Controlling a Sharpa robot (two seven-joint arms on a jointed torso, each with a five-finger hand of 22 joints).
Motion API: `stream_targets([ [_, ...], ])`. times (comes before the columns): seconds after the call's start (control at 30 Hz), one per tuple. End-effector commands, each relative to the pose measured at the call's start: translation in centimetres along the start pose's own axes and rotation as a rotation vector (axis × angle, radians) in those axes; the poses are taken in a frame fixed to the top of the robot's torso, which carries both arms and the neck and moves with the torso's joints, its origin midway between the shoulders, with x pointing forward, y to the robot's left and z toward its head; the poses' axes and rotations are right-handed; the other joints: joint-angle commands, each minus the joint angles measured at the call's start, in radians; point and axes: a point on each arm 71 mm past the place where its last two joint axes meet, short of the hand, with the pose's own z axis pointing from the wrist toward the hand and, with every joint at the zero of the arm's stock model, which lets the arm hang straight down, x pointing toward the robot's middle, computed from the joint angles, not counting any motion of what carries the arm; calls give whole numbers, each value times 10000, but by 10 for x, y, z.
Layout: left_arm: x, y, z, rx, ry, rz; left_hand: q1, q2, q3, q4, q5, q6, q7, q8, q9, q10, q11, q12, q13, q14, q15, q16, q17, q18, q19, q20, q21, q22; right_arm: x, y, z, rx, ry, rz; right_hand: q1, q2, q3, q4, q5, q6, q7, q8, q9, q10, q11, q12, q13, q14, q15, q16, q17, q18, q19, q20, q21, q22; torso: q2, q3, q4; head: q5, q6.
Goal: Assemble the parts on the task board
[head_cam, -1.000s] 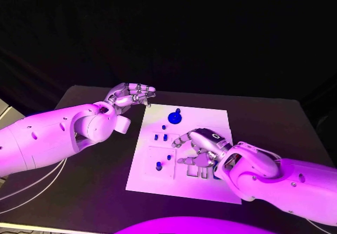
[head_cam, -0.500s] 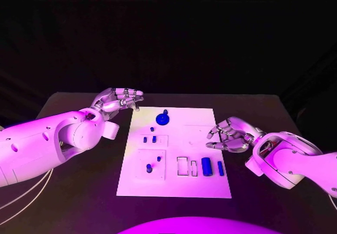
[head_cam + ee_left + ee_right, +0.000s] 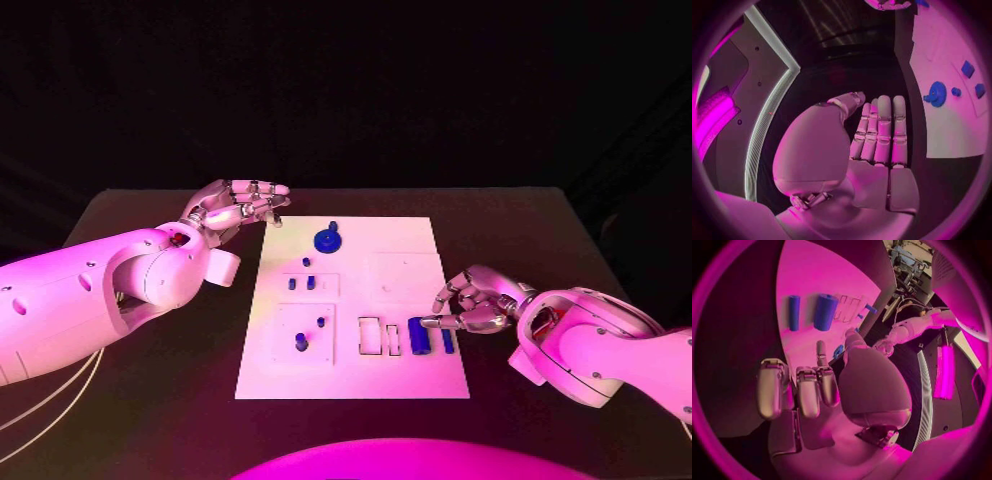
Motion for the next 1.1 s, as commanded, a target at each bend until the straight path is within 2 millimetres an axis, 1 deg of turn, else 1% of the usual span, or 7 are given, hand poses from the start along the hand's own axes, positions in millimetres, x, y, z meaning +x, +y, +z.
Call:
stream_targets([
  [0.03,2,-1,0,85,157,-128,29,63,-54,-18,26,60,21,56,-9,33,-17,49,-15,-14,-64,-65,-15,31,52,-19,-55,15,7,-1,0,413,92,-956,-157,14,-124,1,54,46,-75,83,25,897,-46,139,2318,1027,-6,67,2544,-206,635,-25,167,2212,-1,-8,1,23,-28],
  [0.23,1,-1,-1,82,153,-128,29,63,-54,-18,26,60,21,56,-9,33,-17,49,-15,-14,-64,-65,-15,31,52,-19,-55,15,15,-3,2,684,311,-1235,-223,65,-210,3,131,99,-102,149,69,1029,-67,319,2529,1043,-21,91,2628,-239,677,-37,368,2255,-6,-11,-3,18,-70],
  [0.4,1,-1,-1,78,146,-127,18,68,-60,-7,27,64,20,58,-10,32,-17,53,-16,-14,-63,-66,-16,30,50,-18,-60,15,23,-2,5,769,505,-1229,-238,162,-201,3,179,151,-124,192,94,1070,-87,375,2593,1043,-36,91,2628,-253,695,-48,459,2275,3,-2,-11,41,-65],
  [0.6,1,-1,-1,62,166,-136,18,68,-60,-7,27,64,20,58,-10,32,-17,53,-16,-14,-63,-66,-16,30,50,-18,-60,15,32,0,10,879,671,-1208,-400,186,-256,11,193,221,-154,246,124,1087,-112,398,2618,1043,-56,91,2628,-263,707,-63,525,2288,5,1,9,29,-91],
  [0.87,0,0,-1,43,144,-132,9,71,-64,0,28,66,20,59,-11,30,-16,55,-17,-14,-62,-66,-16,30,48,-17,-64,15,41,0,15,1056,915,-1258,-576,210,-335,11,197,295,-187,307,157,1089,-138,401,2622,1043,-77,91,2628,-278,724,-80,617,2307,-4,-27,4,33,-126],
  [0.97,0,0,-2,40,144,-133,9,71,-64,0,28,66,20,59,-11,30,-16,55,-17,-14,-62,-66,-16,30,48,-17,-64,15,43,-2,16,1198,966,-1293,-583,213,-338,10,198,302,-189,312,159,1089,-141,401,2622,1043,-78,91,2628,-277,723,-81,613,2306,-9,-28,0,46,-126],
  [1.1,-1,0,-2,37,136,-132,9,71,-64,0,28,66,20,59,-11,30,-16,55,-17,-14,-62,-66,-16,30,48,-17,-64,15,44,-4,17,1308,887,-1274,-310,450,-176,-26,188,433,-262,422,212,1089,-205,401,2622,1043,-131,91,2628,-278,721,-123,633,2308,-14,-18,1,62,-115],
])
